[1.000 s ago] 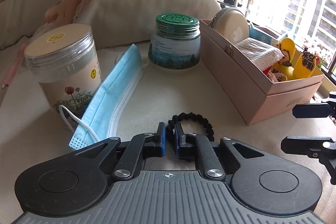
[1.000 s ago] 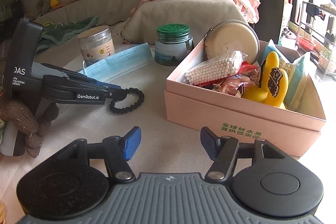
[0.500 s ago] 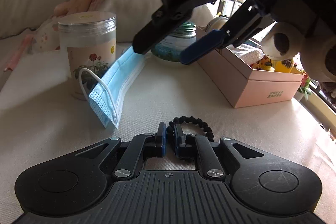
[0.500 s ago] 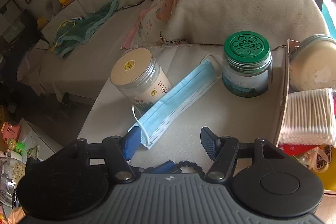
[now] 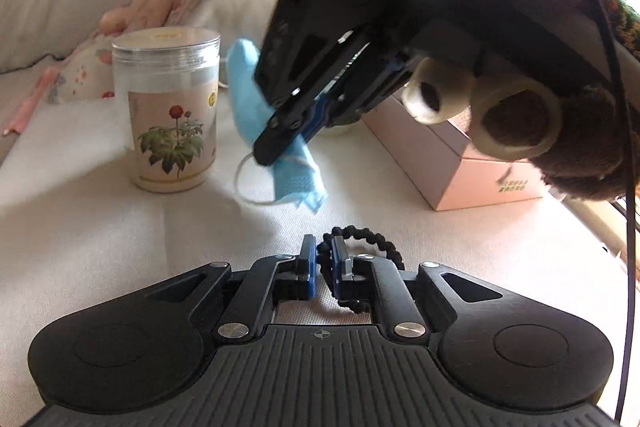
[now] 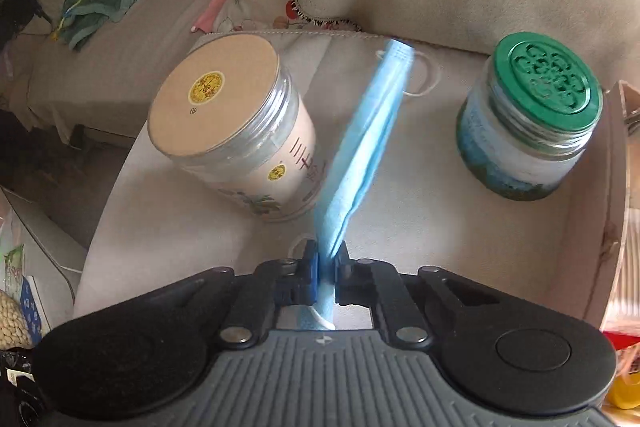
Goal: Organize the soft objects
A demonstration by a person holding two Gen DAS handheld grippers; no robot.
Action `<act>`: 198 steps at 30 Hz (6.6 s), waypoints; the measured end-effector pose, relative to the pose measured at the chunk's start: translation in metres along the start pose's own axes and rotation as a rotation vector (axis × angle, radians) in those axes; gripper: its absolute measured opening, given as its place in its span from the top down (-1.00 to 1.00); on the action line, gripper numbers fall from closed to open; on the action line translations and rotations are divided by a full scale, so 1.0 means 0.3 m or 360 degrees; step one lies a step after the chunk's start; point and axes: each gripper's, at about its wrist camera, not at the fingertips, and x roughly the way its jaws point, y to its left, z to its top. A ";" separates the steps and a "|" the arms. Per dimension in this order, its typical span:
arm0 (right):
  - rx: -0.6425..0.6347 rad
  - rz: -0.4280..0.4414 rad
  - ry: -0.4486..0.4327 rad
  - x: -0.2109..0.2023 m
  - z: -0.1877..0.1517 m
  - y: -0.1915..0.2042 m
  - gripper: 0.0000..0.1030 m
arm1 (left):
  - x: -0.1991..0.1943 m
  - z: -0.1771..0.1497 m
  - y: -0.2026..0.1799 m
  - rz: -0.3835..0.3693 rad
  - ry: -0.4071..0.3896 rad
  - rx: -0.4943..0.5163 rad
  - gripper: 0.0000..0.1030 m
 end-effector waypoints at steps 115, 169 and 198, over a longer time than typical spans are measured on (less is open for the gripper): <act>0.0538 -0.0371 -0.0406 -0.365 -0.183 -0.814 0.61 | 0.270 0.351 -0.177 -0.0184 0.0018 -0.0043 0.45; 0.0311 -0.0631 -0.0750 -0.257 -0.794 -0.343 -0.63 | 0.083 -0.078 -0.334 0.0374 0.0012 0.0088 -0.29; 0.0306 -0.0649 -0.0803 -0.240 -0.804 -0.378 -0.97 | 0.082 -0.078 -0.335 0.0376 0.0013 0.0093 -0.29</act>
